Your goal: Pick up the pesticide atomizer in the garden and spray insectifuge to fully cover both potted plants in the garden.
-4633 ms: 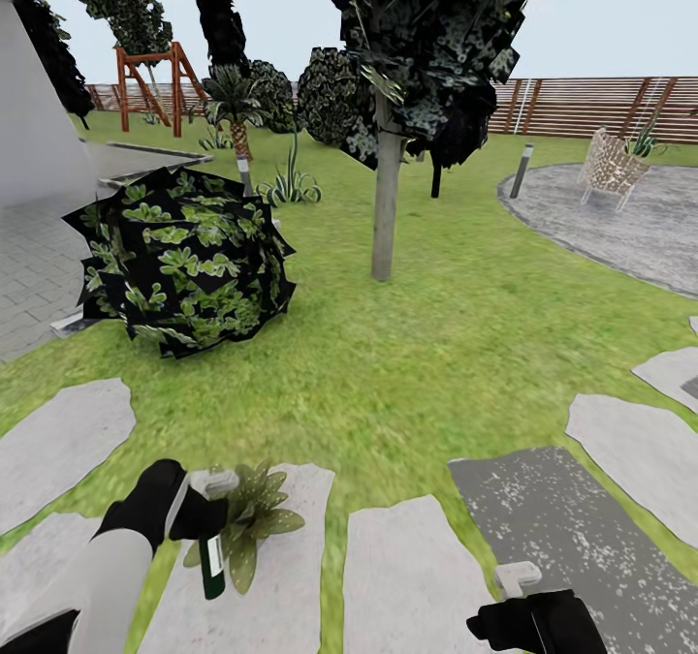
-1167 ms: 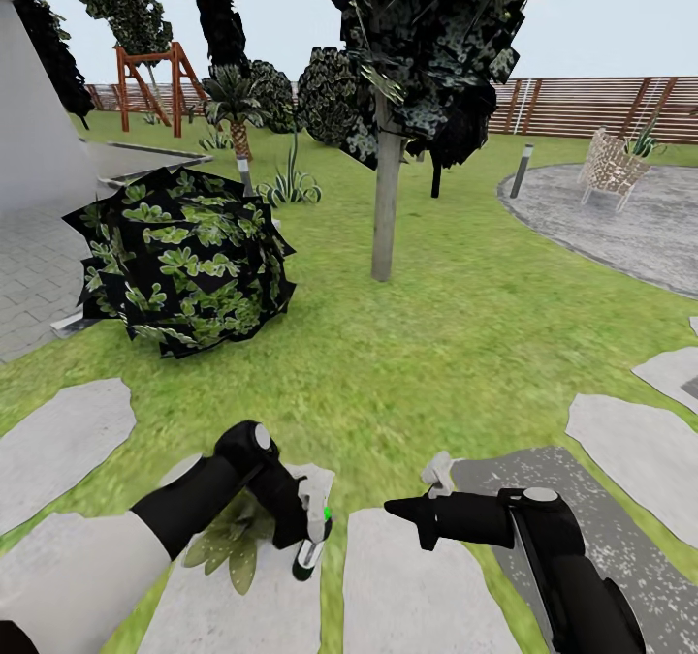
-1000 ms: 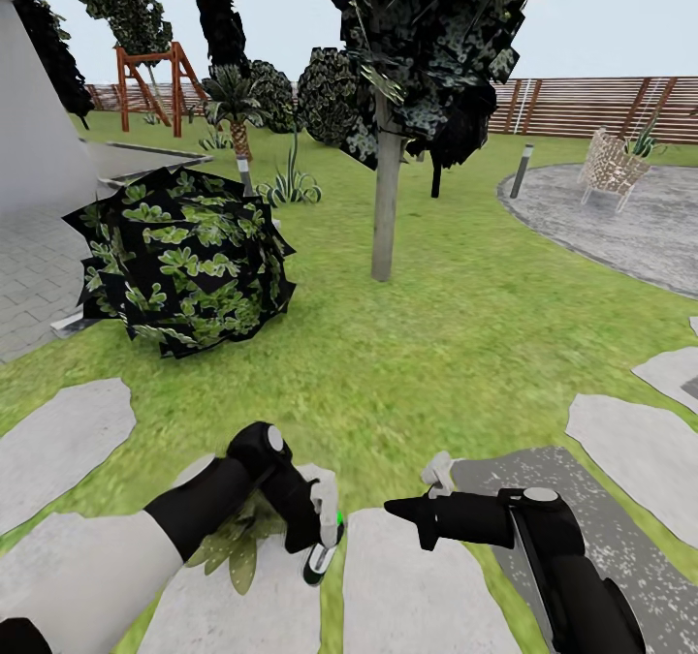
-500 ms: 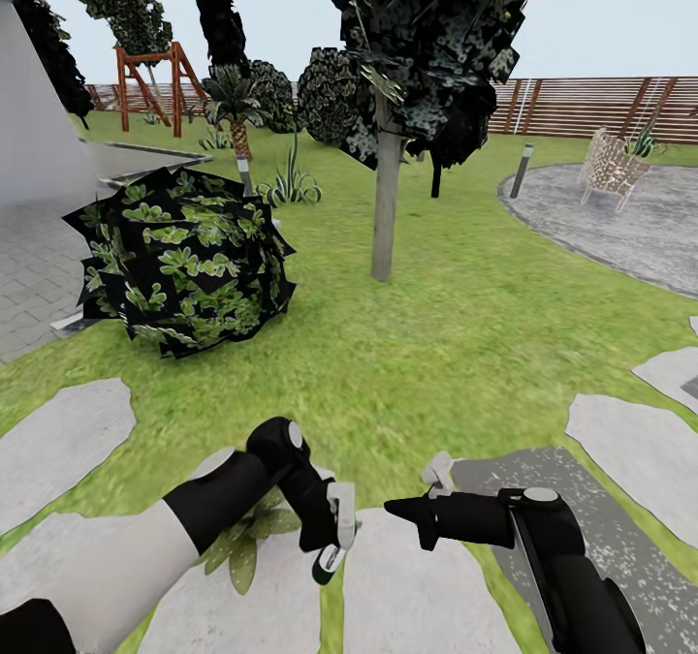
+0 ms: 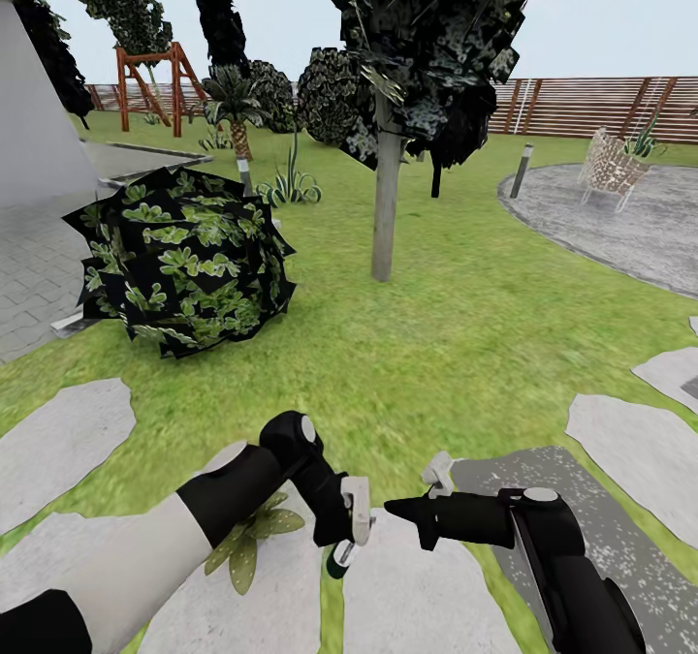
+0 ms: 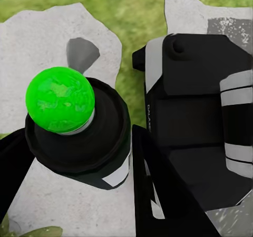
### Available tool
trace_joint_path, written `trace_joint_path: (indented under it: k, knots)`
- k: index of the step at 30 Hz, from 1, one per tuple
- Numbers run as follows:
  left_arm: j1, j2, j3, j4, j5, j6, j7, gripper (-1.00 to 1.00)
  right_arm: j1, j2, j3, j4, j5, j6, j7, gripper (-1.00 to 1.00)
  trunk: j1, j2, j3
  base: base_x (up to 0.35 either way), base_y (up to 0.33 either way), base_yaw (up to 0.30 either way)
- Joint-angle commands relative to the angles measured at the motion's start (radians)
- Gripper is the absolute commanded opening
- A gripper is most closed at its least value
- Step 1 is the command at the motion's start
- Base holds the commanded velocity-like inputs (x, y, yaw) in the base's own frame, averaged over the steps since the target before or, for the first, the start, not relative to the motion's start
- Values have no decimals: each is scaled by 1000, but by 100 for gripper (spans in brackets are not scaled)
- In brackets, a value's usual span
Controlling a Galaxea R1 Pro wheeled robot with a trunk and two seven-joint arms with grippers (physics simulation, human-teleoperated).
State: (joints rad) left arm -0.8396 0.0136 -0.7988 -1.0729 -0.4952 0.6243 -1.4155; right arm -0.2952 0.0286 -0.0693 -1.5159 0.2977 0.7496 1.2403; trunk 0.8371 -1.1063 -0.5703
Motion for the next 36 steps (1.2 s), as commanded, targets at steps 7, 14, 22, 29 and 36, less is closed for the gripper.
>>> trace_joint_path:
  k: [7, 14, 22, 29, 36]
  knots:
    - [-1, 0, -28, -2, -5, 9, -4, -100, -1, 2, -2, -1, 9, 7, 10, -100, 0, -1, -1, 0, 0, 0]
    - [-9, -20, -30, -2, -5, 18, -5, -100, -1, 1, -2, -1, 9, 7, 10, -100, 0, -1, -1, 0, 0, 0]
    - [-26, -21, -30, -3, -4, 34, -5, -100, -1, 1, -2, -1, 9, 7, 10, -100, 0, -1, -1, 0, 0, 0]
    - [-27, -21, -30, -7, -3, 40, -6, -100, -1, 1, -3, -1, 9, 7, 10, -100, 0, -1, -1, 0, 0, 0]
    - [-27, -22, -30, -13, -3, 40, -11, -100, -1, 1, -2, -1, 9, 7, 10, -100, 0, -1, -1, 0, 0, 0]
